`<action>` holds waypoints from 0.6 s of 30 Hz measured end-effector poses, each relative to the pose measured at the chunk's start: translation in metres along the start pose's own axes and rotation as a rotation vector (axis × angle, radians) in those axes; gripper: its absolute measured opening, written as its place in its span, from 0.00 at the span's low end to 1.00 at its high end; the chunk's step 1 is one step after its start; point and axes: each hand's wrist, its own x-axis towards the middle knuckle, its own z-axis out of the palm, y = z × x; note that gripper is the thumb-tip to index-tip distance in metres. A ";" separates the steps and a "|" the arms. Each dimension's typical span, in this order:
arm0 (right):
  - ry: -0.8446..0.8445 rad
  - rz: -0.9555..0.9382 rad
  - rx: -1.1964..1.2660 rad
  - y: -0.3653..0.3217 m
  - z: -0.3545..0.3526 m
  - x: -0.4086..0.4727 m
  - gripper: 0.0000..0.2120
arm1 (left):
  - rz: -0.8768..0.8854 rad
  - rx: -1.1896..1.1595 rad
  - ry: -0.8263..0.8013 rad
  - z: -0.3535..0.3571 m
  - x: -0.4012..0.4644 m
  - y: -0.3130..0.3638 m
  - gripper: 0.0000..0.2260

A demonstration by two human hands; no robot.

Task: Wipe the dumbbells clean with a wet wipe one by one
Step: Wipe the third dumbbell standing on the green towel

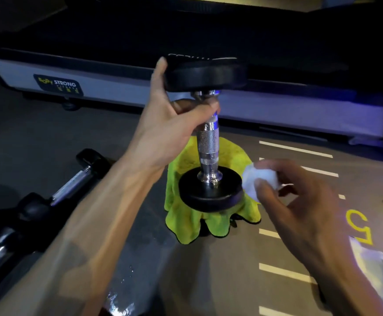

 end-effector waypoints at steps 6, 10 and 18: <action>-0.057 -0.119 -0.132 -0.008 0.009 0.014 0.12 | 0.137 0.154 -0.024 0.004 -0.003 0.008 0.29; -0.096 -0.117 -0.104 -0.006 0.011 0.017 0.16 | 0.236 0.228 0.001 0.009 0.000 0.005 0.28; -0.347 -0.156 0.001 -0.006 0.003 0.019 0.08 | 0.287 0.379 0.086 0.003 0.009 0.002 0.26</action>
